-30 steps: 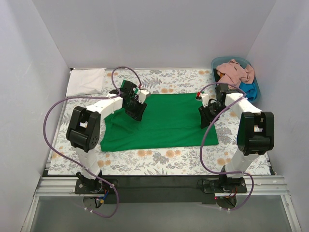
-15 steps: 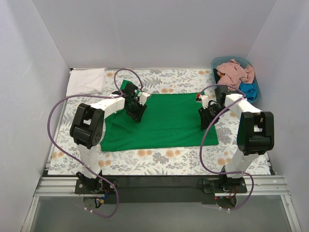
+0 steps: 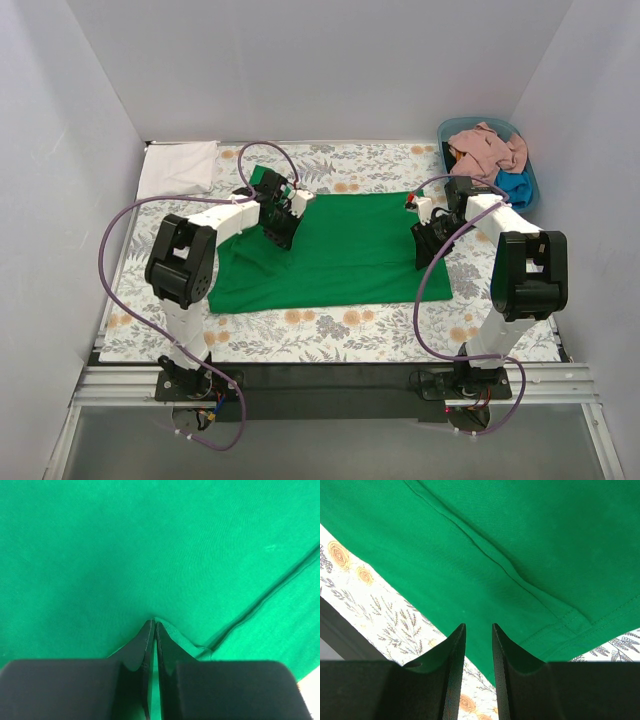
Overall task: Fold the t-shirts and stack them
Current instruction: Fold the tshirt
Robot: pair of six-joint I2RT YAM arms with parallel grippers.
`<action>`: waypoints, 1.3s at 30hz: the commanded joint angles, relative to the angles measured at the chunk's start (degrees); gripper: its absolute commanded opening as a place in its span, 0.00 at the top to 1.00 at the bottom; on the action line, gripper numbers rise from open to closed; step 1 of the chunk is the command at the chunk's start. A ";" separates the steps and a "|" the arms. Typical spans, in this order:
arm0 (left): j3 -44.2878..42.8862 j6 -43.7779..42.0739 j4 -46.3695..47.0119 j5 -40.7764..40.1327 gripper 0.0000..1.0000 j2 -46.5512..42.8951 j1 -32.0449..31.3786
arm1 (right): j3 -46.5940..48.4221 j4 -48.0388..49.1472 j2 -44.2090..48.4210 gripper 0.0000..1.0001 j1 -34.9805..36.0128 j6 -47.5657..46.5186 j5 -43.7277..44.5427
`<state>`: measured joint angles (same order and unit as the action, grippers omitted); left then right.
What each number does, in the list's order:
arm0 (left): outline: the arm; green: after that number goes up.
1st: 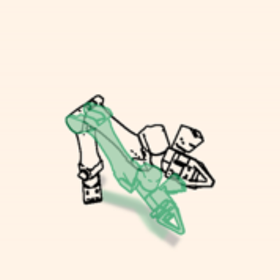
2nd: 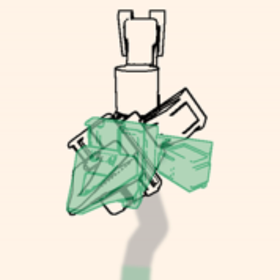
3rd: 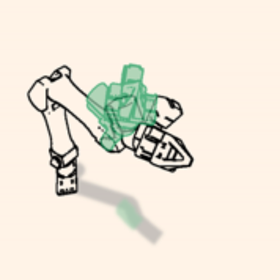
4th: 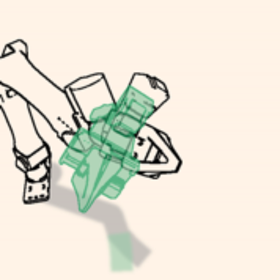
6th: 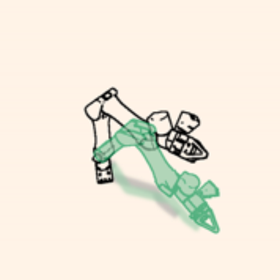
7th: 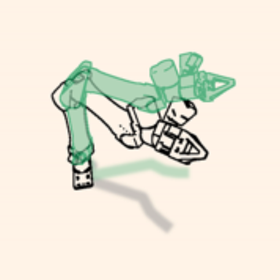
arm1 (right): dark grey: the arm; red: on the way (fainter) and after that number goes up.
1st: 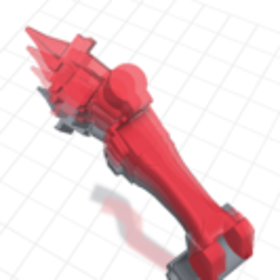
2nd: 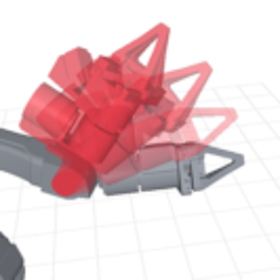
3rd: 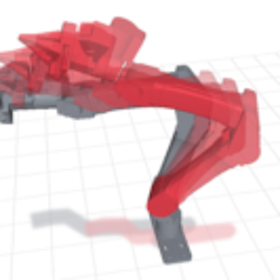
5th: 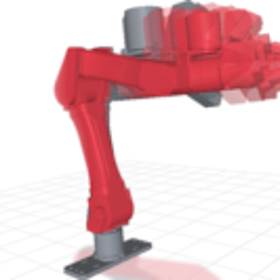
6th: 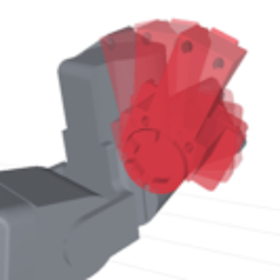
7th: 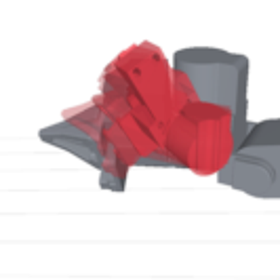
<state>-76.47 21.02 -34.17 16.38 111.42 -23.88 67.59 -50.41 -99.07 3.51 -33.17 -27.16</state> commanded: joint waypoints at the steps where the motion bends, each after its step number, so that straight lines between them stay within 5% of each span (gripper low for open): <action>1: -2.46 -0.18 0.07 1.72 1.00 -5.06 -0.55 | -0.27 0.23 0.10 0.66 0.01 -0.05 -0.62; 12: -1.67 -2.73 0.42 4.54 1.00 -5.77 -1.87 | 0.17 0.14 -0.34 0.67 0.01 0.03 -0.53; 20: -0.44 -2.13 1.39 7.34 0.67 -12.18 -0.21 | 2.19 0.14 -1.13 0.66 0.36 0.56 -1.14; 23: -0.79 -0.28 -0.44 9.28 0.63 -14.99 4.44 | 3.68 0.14 -0.87 0.66 0.97 0.74 -0.79; 30: 5.80 0.78 -4.76 9.37 0.66 -16.06 16.39 | 3.78 0.84 -2.62 0.67 1.94 0.74 0.79; 39: 19.83 -0.28 -3.45 4.89 0.71 -17.62 19.13 | -2.63 4.44 -5.44 0.67 2.91 -0.67 7.82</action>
<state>-60.84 20.99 -37.98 22.96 97.38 -4.67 67.00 -47.16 -104.01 5.80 -33.08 -21.87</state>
